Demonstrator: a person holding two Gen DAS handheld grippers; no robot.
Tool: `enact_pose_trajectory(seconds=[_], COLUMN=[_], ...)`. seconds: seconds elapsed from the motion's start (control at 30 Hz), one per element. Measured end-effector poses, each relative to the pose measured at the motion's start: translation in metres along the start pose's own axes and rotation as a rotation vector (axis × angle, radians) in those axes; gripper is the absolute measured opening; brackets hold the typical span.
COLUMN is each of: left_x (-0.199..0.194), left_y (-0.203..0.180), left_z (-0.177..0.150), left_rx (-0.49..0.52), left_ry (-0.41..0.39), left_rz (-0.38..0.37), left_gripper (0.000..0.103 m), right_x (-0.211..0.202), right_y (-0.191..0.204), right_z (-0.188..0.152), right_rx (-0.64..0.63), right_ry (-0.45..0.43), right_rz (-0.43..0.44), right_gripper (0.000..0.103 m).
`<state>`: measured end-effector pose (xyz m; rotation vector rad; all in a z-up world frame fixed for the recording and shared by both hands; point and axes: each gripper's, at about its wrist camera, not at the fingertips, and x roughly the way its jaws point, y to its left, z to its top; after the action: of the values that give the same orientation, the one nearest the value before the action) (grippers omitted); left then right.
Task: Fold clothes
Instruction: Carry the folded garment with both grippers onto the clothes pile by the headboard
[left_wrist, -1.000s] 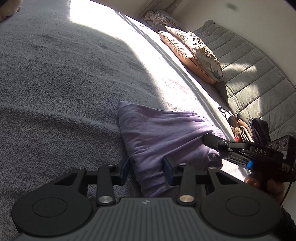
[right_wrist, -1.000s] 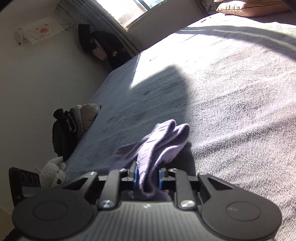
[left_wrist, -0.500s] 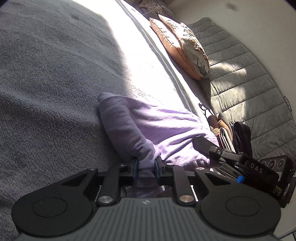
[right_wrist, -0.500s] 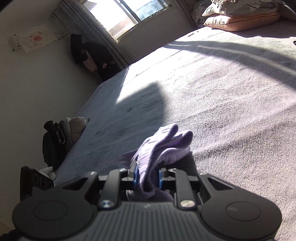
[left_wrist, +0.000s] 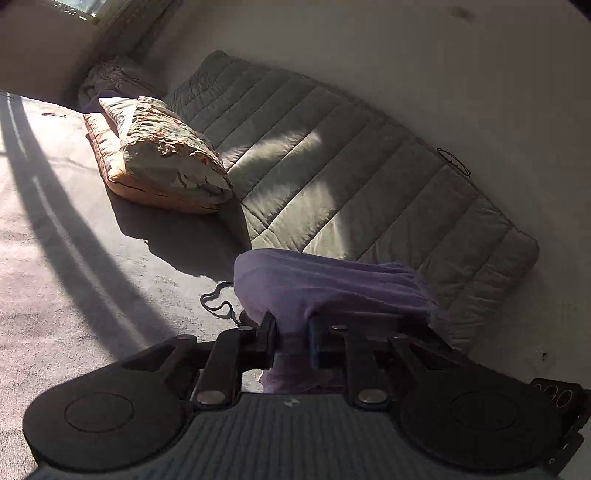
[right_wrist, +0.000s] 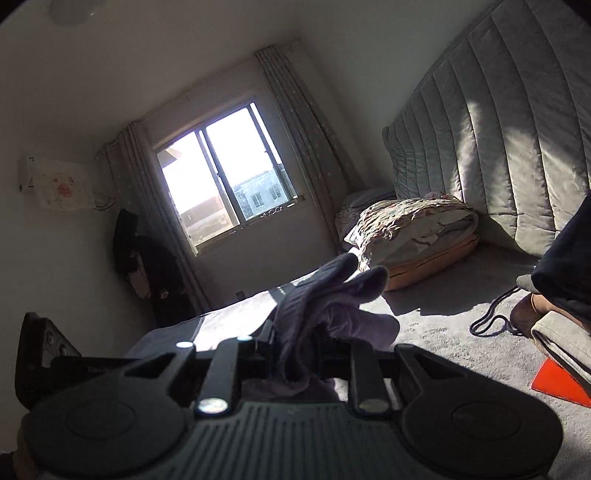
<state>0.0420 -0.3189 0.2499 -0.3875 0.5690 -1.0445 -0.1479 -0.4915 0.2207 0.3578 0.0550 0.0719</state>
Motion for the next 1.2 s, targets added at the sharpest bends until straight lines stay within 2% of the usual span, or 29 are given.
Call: enact_pose_trajectory(seconds=[0.1,0.17,0.2,0.23,0.27,0.3,0.33,0.37,0.4,0.43,0.53,0.57,0.67,0.73,0.77,0.87,0.9,0.97,1.03,1.07,1.13,1.2], left_x=[0.085,0.164,0.201,0.229,0.272,0.302,0.323,0.330,0.336,0.333,0.319,0.314,0.296,0.296,0.296,0.311,0.320,0.340,0.359,0.359,0.359,0.358], left_y=[-0.062,-0.096,-0.107,-0.113,-0.119,-0.120,-0.117,-0.111,-0.106,-0.103,-0.100,-0.103,-0.131,-0.155,-0.167,-0.187,-0.190,-0.182,-0.174,-0.170,-0.166,-0.164], left_z=[0.030,0.023,0.011,-0.002,-0.021,-0.036,-0.048,-0.057,-0.066,-0.068,-0.068,-0.065,-0.061,-0.066,-0.068,-0.091,-0.098,-0.111,-0.123,-0.123,-0.123,-0.120], left_rx=[0.107,0.134,0.159,0.179,0.206,0.217,0.223,0.220,0.216,0.207,0.201,0.208,0.283,0.366,0.408,0.492,0.503,0.503,0.502,0.494,0.482,0.483], left_ry=[0.004,0.059,0.086,0.110,0.164,0.214,0.249,0.252,0.255,0.231,0.165,0.141,0.100,0.084,0.076,0.129,0.156,0.234,0.310,0.292,0.272,0.282], left_rz=[-0.108,-0.169,-0.170,-0.148,-0.055,0.037,0.099,0.120,0.141,0.137,0.143,0.144,0.083,0.060,0.048,0.038,0.047,0.124,0.199,0.196,0.188,0.182], left_gripper=[0.018,0.022,0.026,0.032,0.033,0.031,0.028,0.028,0.028,0.028,0.028,0.028,0.028,0.030,0.030,0.030,0.030,0.030,0.027,0.026,0.026,0.025], right_x=[-0.027,-0.039,-0.044,-0.044,-0.043,-0.039,-0.035,-0.033,-0.038,-0.044,-0.059,-0.062,-0.069,-0.074,-0.077,-0.084,-0.087,-0.092,-0.082,-0.076,-0.058,-0.041], right_y=[-0.040,-0.081,-0.106,-0.128,-0.149,-0.172,-0.197,-0.213,-0.221,-0.227,-0.232,-0.233,-0.235,-0.237,-0.238,-0.240,-0.241,-0.242,-0.238,-0.237,-0.243,-0.260], right_z=[0.037,0.050,0.053,0.050,0.046,0.035,0.023,0.013,0.007,0.003,0.004,0.004,0.006,0.007,0.007,0.008,0.009,0.010,0.012,0.013,0.009,-0.001], right_rx=[-0.054,0.006,0.059,0.123,0.190,0.248,0.303,0.336,0.359,0.380,0.418,0.422,0.436,0.445,0.449,0.463,0.467,0.476,0.415,0.385,0.377,0.444], right_ry=[-0.172,-0.243,-0.267,-0.265,-0.254,-0.188,-0.104,-0.029,-0.007,0.000,-0.045,-0.061,-0.108,-0.140,-0.156,-0.204,-0.220,-0.252,-0.265,-0.267,-0.228,-0.142], right_rz=[-0.150,-0.266,-0.328,-0.405,-0.487,-0.589,-0.698,-0.785,-0.811,-0.821,-0.800,-0.800,-0.801,-0.801,-0.801,-0.802,-0.802,-0.802,-0.764,-0.750,-0.710,-0.729], right_gripper=[0.021,0.021,0.022,0.026,0.034,0.037,0.048,0.048,0.048,0.048,0.065,0.066,0.065,0.059,0.053,0.034,0.032,0.029,0.029,0.029,0.029,0.028])
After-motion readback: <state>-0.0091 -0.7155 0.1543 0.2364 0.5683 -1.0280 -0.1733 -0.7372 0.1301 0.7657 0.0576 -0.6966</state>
